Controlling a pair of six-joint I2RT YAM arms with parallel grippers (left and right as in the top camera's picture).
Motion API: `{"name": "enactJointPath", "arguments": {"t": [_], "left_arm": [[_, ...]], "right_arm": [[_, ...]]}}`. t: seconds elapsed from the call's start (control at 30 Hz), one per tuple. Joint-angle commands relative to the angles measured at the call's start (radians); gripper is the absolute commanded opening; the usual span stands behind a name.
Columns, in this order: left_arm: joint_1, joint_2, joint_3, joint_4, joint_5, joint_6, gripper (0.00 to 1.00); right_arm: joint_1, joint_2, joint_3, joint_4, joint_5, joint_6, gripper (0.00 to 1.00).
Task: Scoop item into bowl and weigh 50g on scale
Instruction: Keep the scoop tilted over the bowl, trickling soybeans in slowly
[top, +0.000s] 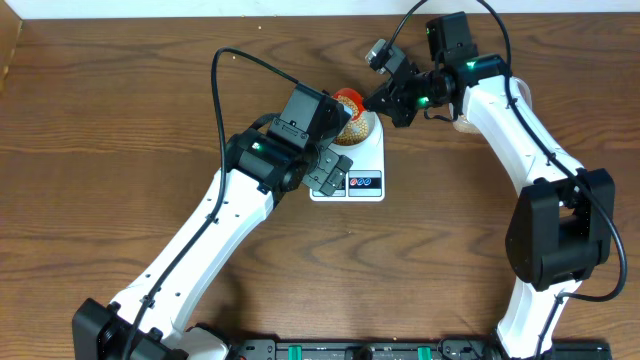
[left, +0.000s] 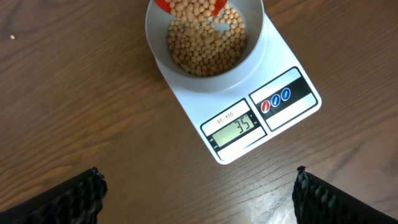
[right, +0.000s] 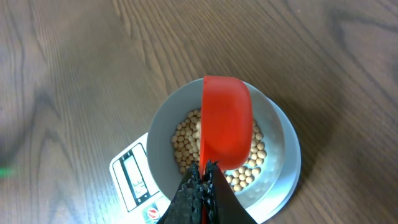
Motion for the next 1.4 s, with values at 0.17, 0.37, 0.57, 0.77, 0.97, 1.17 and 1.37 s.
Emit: {"name": "enactJointPath", "arguments": {"t": [0.17,0.37,0.57,0.77,0.97,1.17,1.37], "left_arm": [[0.004,0.001,-0.008,-0.004,-0.005,-0.009,0.98],[0.004,0.001,-0.008,-0.004,-0.005,-0.009,0.98],[0.004,0.001,-0.008,-0.004,-0.005,-0.009,0.98],[0.004,0.001,-0.008,-0.004,-0.005,-0.009,0.98],[0.004,0.001,-0.008,-0.004,-0.005,-0.009,0.98],[0.004,0.001,-0.008,-0.004,-0.005,-0.009,0.98],[0.004,0.001,-0.008,-0.004,-0.005,-0.009,0.98]], "right_arm": [[0.007,-0.021,0.003,-0.002,-0.008,-0.051,0.01],[0.007,-0.021,0.003,-0.020,-0.008,-0.044,0.01],[0.007,-0.021,0.003,-0.034,-0.009,0.003,0.01],[0.007,-0.021,0.003,-0.042,-0.016,0.010,0.01],[0.007,-0.021,0.003,-0.042,-0.016,0.010,0.01],[0.007,-0.021,0.003,-0.042,-0.016,0.010,0.01],[0.007,-0.021,0.003,-0.041,-0.015,0.010,0.01]]}}
